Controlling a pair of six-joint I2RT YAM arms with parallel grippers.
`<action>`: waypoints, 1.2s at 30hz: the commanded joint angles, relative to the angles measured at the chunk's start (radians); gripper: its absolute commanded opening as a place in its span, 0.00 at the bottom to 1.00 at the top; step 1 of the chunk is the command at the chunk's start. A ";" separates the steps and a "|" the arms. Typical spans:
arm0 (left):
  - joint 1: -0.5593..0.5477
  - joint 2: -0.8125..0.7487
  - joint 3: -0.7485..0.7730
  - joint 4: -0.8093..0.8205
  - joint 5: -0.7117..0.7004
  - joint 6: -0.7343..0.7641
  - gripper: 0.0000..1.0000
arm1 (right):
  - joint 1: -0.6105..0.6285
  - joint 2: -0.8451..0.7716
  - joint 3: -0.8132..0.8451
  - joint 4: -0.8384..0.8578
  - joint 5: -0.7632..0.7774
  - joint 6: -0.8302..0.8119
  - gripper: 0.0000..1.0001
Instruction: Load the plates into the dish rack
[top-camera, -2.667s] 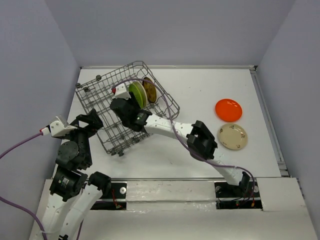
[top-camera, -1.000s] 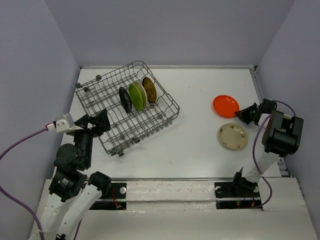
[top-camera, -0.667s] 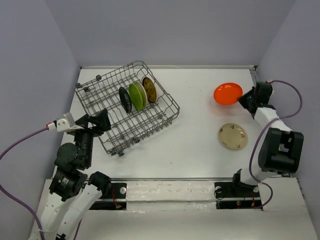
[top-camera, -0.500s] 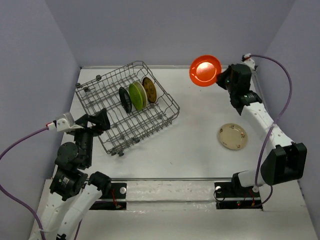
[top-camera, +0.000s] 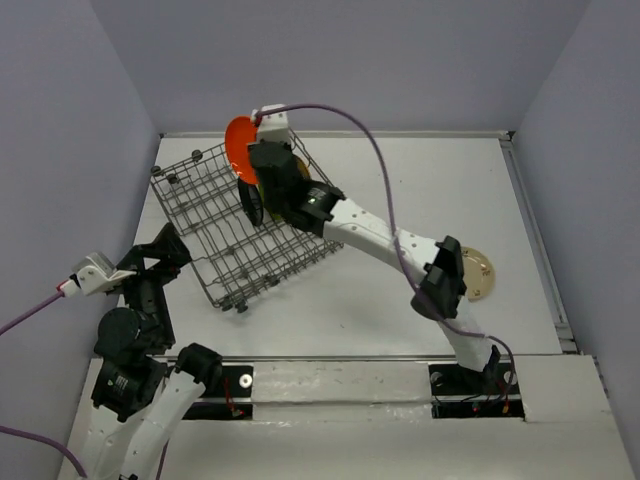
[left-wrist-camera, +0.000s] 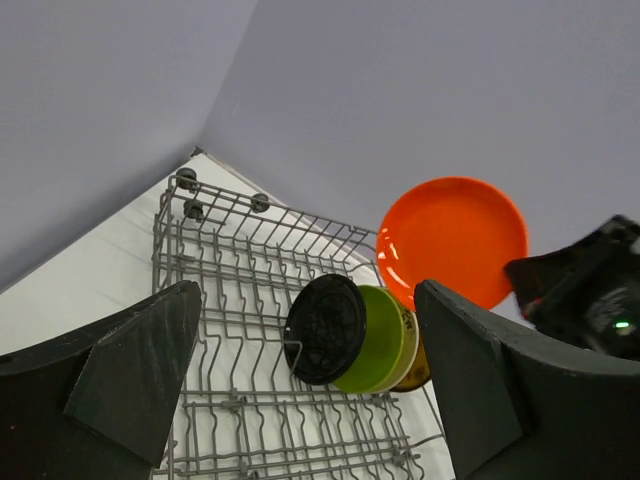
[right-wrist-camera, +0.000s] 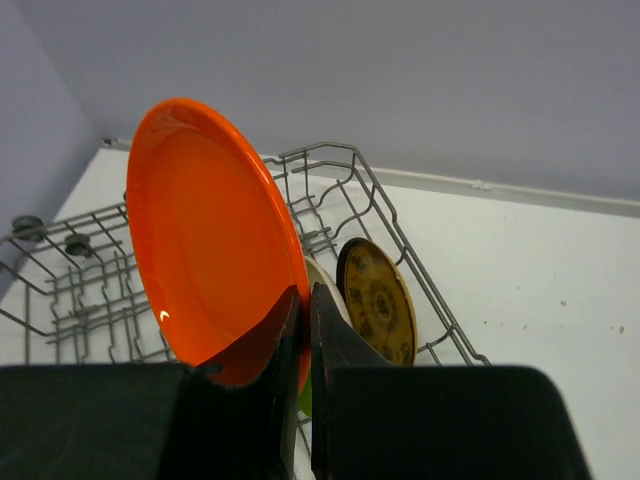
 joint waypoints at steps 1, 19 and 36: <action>0.003 -0.018 0.027 0.015 -0.101 -0.020 0.99 | 0.077 0.208 0.293 0.005 0.176 -0.250 0.07; -0.023 -0.032 0.024 0.021 -0.067 -0.021 0.99 | 0.132 0.539 0.443 0.292 0.237 -0.473 0.07; -0.025 -0.023 0.021 0.031 -0.055 -0.015 0.99 | 0.132 0.634 0.420 0.324 0.227 -0.493 0.07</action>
